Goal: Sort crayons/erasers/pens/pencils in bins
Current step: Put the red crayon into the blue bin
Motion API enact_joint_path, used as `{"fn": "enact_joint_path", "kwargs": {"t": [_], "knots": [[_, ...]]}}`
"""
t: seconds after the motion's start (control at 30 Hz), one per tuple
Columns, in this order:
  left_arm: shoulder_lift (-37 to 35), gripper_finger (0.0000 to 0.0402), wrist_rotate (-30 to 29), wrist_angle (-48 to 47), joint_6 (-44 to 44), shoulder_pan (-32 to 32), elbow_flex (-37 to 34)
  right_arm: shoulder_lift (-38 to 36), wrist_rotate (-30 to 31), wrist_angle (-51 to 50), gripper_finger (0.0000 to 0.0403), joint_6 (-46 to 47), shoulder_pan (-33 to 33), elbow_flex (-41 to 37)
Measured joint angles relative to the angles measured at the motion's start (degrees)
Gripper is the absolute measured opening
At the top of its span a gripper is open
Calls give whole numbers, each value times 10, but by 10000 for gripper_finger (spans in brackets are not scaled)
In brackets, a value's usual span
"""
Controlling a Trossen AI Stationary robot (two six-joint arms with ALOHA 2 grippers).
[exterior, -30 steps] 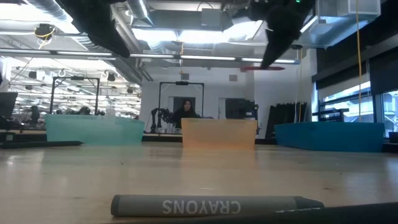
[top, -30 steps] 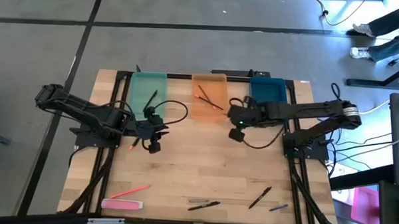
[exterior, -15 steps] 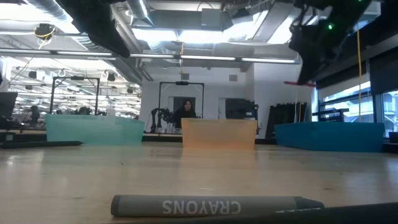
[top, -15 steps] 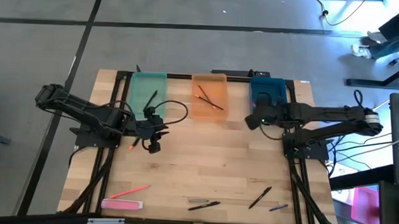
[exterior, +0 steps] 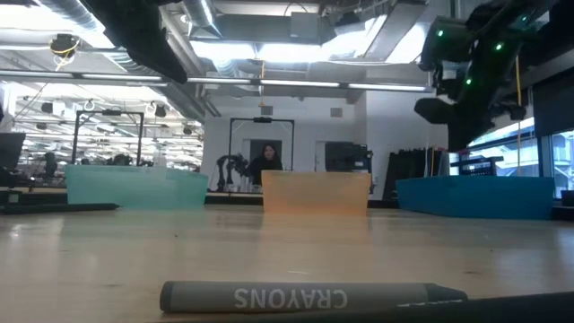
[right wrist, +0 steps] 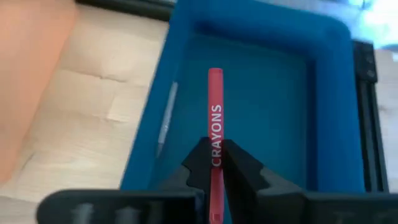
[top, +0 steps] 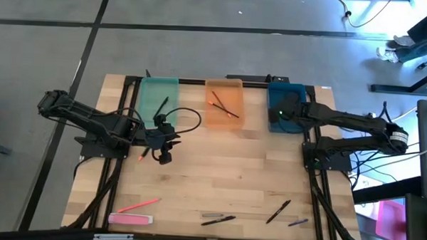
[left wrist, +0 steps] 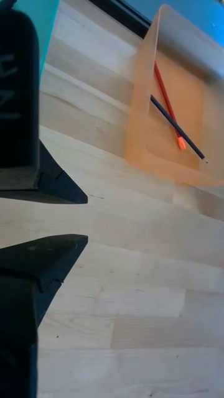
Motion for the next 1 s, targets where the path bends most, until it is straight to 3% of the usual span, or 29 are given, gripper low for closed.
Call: {"fn": "enact_joint_path", "kwargs": {"t": [0.2, 0.67, 1.0], "knots": [[0, 82, 0, 0, 0, 0, 0, 49, -60, 38, 33, -18, -44, -7], [0, 82, 0, 0, 14, 0, 0, 180, -81, 76, 33, -28, -101, -8], [0, 82, 0, 0, 14, 0, 0, 231, -107, 103, 33, -29, -113, -8]]}}
